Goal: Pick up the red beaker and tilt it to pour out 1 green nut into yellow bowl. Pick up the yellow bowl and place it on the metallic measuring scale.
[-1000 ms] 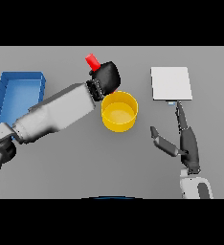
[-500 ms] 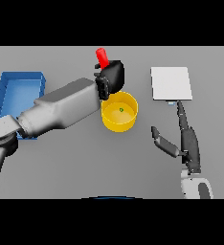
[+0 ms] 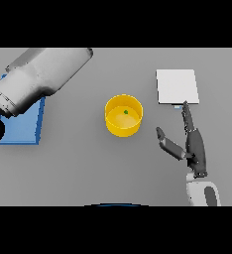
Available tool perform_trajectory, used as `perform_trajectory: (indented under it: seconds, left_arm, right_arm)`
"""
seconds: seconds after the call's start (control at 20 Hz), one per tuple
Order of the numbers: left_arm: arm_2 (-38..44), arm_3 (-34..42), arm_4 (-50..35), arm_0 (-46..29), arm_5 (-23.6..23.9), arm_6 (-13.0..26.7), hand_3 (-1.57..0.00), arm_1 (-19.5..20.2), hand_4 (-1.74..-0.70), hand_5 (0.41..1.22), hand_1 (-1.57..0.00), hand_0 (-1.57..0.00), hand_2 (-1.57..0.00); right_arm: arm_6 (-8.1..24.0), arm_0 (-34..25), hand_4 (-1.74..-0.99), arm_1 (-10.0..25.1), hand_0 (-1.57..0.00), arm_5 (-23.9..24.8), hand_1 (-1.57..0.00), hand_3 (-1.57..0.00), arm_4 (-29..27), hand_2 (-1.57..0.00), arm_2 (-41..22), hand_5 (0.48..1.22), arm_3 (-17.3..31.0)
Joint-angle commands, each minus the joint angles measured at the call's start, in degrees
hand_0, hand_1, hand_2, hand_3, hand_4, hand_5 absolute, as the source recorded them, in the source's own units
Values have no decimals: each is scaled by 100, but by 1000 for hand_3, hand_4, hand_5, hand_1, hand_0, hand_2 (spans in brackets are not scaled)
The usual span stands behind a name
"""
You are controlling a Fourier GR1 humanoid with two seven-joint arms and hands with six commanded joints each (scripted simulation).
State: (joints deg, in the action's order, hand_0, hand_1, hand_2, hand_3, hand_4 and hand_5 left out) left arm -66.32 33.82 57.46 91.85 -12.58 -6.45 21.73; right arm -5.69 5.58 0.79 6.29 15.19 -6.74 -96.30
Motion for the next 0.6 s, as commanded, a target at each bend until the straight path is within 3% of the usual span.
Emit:
perform_trajectory:
  seconds: [0.0, 0.1, 0.3, 0.5, 0.55]
  left_arm:
    - [161, -216, -148, 97, -30, 140, -1300, -11, -1709, 1221, -1571, -1571, -1515]
    - [630, -655, -643, 209, -4, 269, -1397, 91, -1720, 1221, -1571, -1571, -1535]
    - [1877, -1453, -1997, -18, 309, 1042, -1360, 489, -1732, 1221, -1571, -1571, -1556]
    - [2755, -1618, -3245, -547, 857, 990, -1410, 1082, -1737, 1221, -1571, -1571, -1565]
    - [2931, -1580, -3534, -730, 985, 961, -1426, 1201, -1738, 1221, -1571, -1571, -1566]
  right_arm:
    - [52, -68, -1182, -11, 1, -56, 1, 1, -78, 1, 21, 593, 89]
    - [4, -49, -1193, 22, 1, -134, 1, 1, -160, 1, 24, 597, 0]
    - [-96, 0, -1222, 60, 1, -185, 1, 1, -217, 1, 49, 592, 44]
    - [-290, -10, -1220, 99, 1, -263, 1, 1, -292, 1, 66, 587, 152]
    - [-217, -72, -1222, 160, 1, -273, 1, 1, -298, 1, 101, 586, 134]
